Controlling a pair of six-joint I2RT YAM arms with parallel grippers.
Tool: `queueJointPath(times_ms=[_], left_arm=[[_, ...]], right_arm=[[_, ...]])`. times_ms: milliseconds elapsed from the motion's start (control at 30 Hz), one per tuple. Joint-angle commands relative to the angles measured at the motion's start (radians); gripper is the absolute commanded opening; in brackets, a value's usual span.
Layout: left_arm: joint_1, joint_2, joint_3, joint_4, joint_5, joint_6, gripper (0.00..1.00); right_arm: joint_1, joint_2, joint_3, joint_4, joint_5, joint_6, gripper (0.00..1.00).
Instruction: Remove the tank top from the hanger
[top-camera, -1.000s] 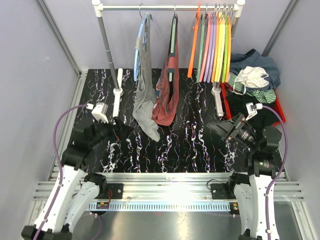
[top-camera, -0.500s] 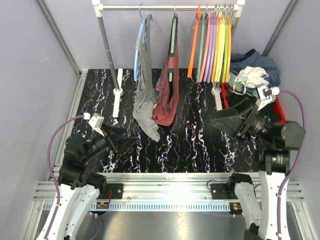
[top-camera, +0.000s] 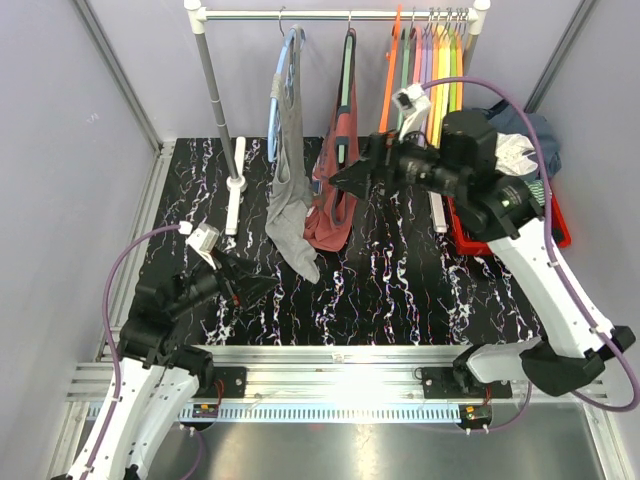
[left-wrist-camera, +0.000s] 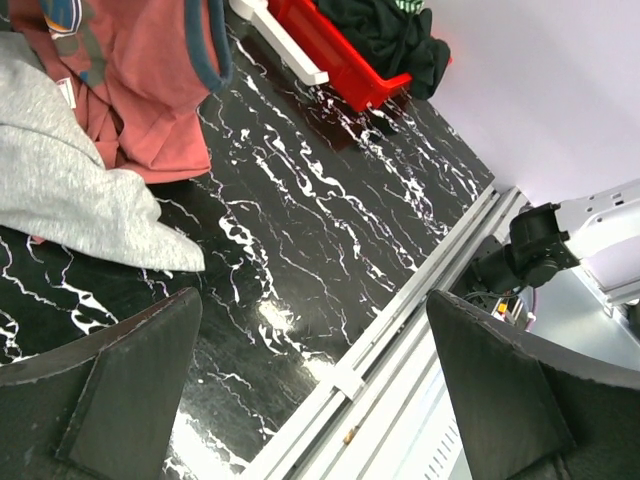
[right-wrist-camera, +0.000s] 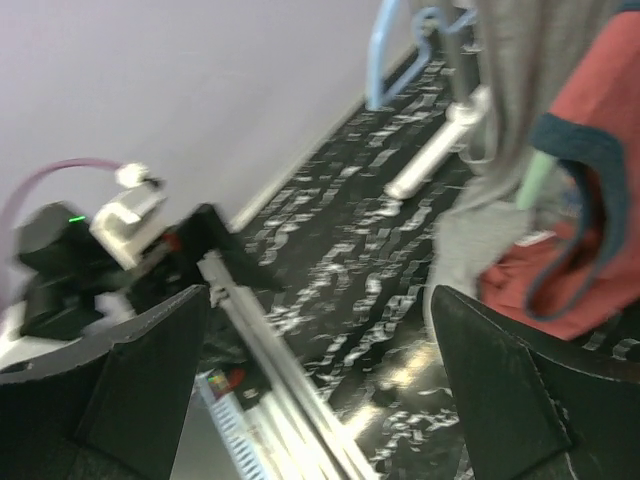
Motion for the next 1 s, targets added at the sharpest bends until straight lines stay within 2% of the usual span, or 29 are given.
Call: queueJointPath(times_ms=[0,33,67,100,167,200,400,500,633,767,967], left_arm=[[-0.003,-0.007,0.048,-0.012,-0.008,0.021,0.99],[-0.003,-0.008,0.047,-0.015,-0.012,0.023,0.99],[-0.003,-0.009,0.044,-0.019,-0.022,0.026,0.99],[-0.003,-0.009,0.039,-0.025,-0.038,0.026,0.99],[-0.005,-0.012,0.036,-0.026,-0.046,0.031,0.99],[-0.005,-0.014,0.033,-0.031,-0.055,0.032,0.99],[-0.007,-0.021,0.039,-0.074,-0.098,0.035,0.99],[-0.007,-0.032,0.045,-0.097,-0.111,0.046,0.99],[-0.007,-0.046,0.045,-0.112,-0.115,0.054,0.99],[-0.007,-0.049,0.041,-0.112,-0.115,0.051,0.99],[-0.008,-0.050,0.037,-0.108,-0.112,0.044,0.99]], right_arm=[[0.127,0.024,0.102,-0.096,0.465,-0.174,1.00],[0.168,0.042,0.116,-0.092,0.622,-0.201,1.00],[0.235,0.061,0.151,-0.087,0.690,-0.220,1.00],[0.277,0.105,0.170,-0.078,0.840,-0.235,1.00],[0.338,0.162,0.247,-0.072,0.993,-0.289,1.00],[0.377,0.229,0.283,-0.075,1.125,-0.295,1.00],[0.392,0.499,0.566,-0.147,1.407,-0.310,1.00],[0.392,0.597,0.679,-0.168,1.481,-0.318,0.99],[0.388,0.656,0.734,-0.156,1.510,-0.310,0.96],[0.354,0.674,0.727,-0.180,1.535,-0.255,0.93],[0.334,0.624,0.595,-0.107,1.417,-0.249,0.93]])
